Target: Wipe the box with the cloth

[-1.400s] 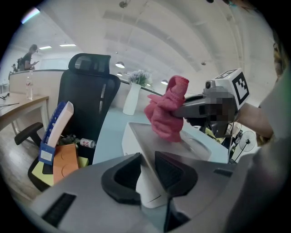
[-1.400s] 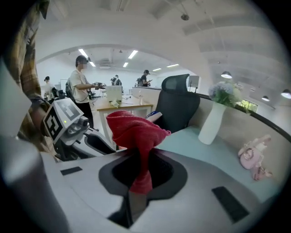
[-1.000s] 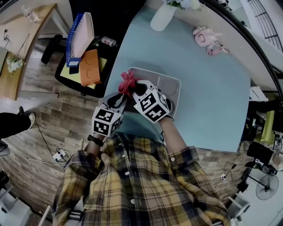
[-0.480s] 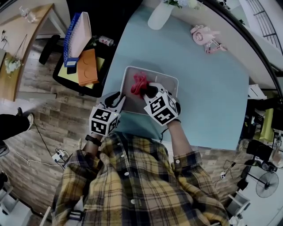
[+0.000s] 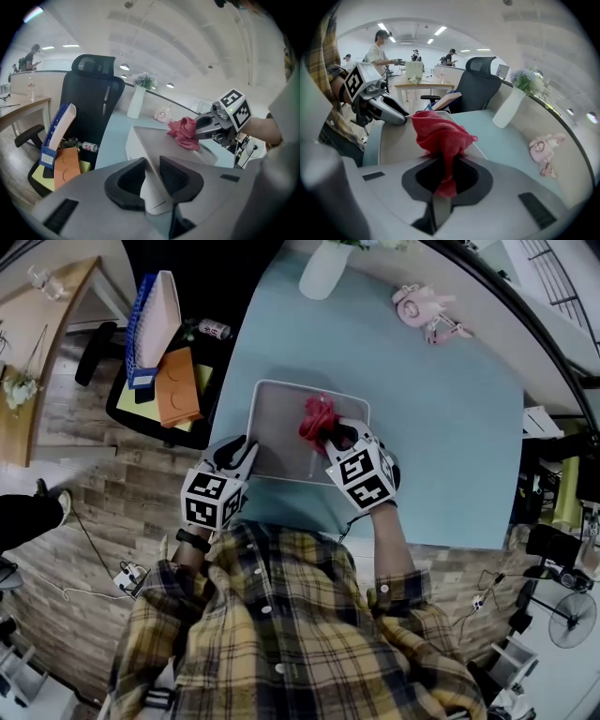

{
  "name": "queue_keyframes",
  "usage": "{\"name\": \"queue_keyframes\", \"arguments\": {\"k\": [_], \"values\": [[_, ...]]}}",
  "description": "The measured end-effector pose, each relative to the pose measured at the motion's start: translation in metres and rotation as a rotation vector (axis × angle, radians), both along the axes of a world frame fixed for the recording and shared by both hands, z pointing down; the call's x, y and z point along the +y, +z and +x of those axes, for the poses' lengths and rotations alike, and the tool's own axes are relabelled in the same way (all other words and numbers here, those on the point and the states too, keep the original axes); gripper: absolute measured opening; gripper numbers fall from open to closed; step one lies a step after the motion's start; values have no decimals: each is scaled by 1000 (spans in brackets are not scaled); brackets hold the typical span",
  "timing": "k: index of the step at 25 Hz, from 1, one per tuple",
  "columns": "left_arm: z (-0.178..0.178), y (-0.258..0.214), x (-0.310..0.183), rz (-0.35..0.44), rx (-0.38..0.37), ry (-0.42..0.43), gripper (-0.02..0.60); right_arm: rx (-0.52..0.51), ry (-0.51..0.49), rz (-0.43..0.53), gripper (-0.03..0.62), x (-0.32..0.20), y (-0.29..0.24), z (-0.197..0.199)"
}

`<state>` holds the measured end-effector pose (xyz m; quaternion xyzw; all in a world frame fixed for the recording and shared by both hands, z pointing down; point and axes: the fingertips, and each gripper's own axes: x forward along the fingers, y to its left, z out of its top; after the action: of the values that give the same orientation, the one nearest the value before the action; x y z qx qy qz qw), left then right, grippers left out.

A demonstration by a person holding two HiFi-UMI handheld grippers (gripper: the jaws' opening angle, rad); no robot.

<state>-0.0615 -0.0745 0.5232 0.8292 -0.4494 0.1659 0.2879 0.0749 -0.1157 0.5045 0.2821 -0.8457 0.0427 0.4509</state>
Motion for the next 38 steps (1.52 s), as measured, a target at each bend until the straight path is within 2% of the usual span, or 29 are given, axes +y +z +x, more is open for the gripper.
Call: {"name": "queue_keyframes", "arguments": {"k": [5, 12, 18, 22, 27, 31, 34, 38], "values": [[-2, 0, 1, 0, 1, 4, 97, 28, 112, -6, 41, -2, 4, 45], [-2, 0, 0, -5, 7, 8, 97, 61, 196, 12, 41, -4, 1, 86], [-2, 1, 0, -5, 11, 16, 98, 46, 299, 9, 41, -3, 6, 117], [-2, 2, -1, -8, 16, 21, 100, 6, 343, 37, 43, -3, -6, 123], [-3, 2, -1, -15, 31, 17, 100, -172, 331, 52, 43, 3, -43, 92], [-2, 2, -1, -17, 43, 13, 101, -313, 238, 21, 43, 16, -63, 39], [-2, 1, -1, -19, 45, 11, 100, -367, 132, -31, 43, 32, -62, -7], [-1, 1, 0, -22, 49, 9, 101, -365, -8, -107, 43, 56, -45, -60]]}}
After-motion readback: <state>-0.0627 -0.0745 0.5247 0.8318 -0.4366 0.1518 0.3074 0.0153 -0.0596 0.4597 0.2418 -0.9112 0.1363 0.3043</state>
